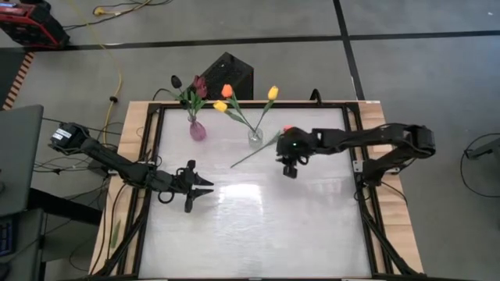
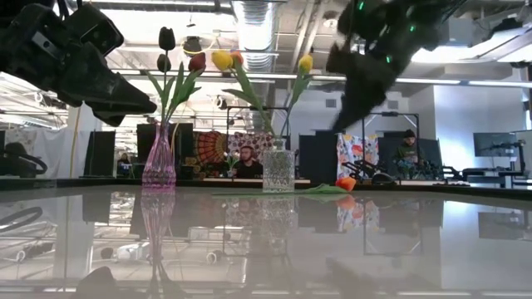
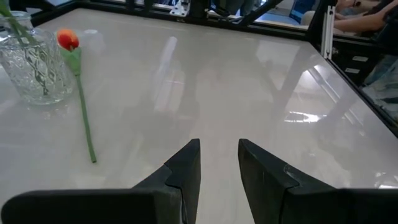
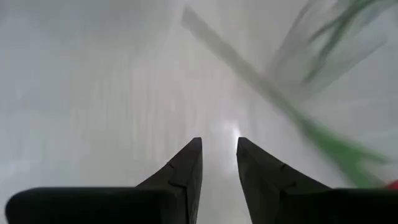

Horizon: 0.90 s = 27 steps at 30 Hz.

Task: Sort flowers into vase by color
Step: Put the orange flower into the transparent vase

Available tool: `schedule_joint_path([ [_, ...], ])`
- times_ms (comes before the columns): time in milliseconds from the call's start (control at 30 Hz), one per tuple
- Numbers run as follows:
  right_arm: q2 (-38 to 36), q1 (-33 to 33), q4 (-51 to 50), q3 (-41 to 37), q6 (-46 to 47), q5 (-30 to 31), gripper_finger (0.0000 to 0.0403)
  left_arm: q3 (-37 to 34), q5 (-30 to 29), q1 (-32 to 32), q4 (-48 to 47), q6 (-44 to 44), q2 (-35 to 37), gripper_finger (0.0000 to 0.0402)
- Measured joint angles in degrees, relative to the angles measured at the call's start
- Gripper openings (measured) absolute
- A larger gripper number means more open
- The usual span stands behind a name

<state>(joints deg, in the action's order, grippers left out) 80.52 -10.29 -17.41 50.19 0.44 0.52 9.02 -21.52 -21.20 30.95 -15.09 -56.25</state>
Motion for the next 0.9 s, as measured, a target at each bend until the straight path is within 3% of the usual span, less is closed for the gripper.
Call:
schedule_joint_path([
  [200,7.2,-4.06,-1.82,0.52,-11.97,-2.36,0.0121,0.01,-0.38,0.01,0.54,-0.43,0.0,0.0096],
  [400,14.44,-8.38,-5.93,7.67,-21.34,-2.37,0.0121,0.0,-0.8,0.01,0.71,-1.07,0.0,0.0096],
  [667,25.26,-11.81,-15.09,20.11,-28.41,-2.3,0.0121,0.0,-1.69,0.01,0.11,-1.05,0.0,0.0096],
  [900,32.02,-13.56,-16.76,25.76,-32.46,-2.16,0.012,0.0,-1.68,0.01,-1.64,-0.61,0.02,0.0096],
])
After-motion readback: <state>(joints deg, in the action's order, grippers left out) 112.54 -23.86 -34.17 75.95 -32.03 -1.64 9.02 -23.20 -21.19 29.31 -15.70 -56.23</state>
